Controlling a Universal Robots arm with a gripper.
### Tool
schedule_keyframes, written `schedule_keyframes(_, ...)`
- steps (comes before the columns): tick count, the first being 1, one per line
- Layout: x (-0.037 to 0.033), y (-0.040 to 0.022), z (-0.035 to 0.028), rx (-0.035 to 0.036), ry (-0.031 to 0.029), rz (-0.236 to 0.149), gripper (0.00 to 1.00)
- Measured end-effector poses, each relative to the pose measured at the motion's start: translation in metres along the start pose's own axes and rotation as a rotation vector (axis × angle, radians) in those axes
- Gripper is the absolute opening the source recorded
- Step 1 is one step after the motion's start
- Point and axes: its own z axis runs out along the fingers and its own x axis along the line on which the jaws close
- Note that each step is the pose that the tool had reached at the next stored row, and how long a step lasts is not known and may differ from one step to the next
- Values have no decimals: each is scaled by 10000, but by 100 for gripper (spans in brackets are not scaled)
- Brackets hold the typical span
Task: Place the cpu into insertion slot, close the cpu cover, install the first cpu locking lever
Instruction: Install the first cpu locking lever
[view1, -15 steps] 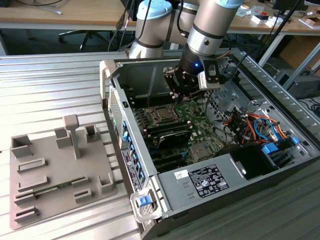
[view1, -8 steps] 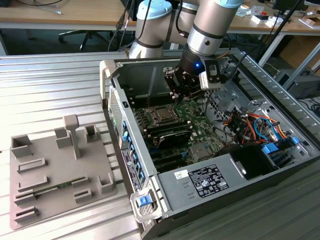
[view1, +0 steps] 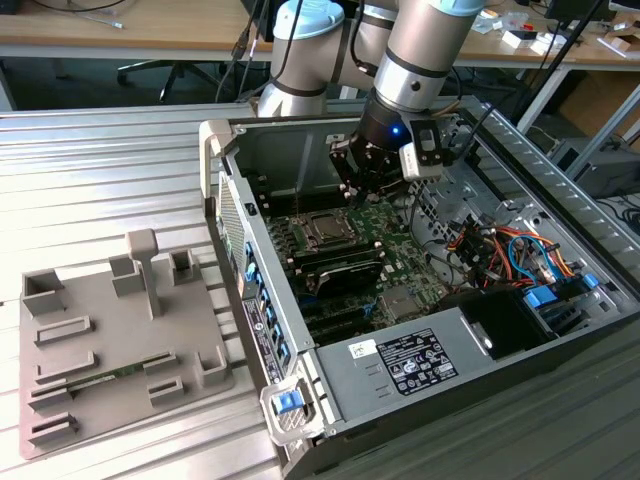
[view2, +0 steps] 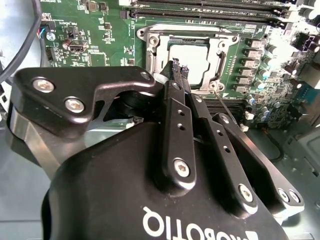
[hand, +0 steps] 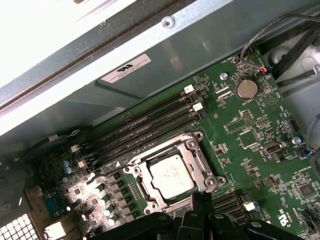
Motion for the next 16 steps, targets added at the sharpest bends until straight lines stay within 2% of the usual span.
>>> schedule_keyframes(16, 0, 0, 0, 19, -26, -538, 11)
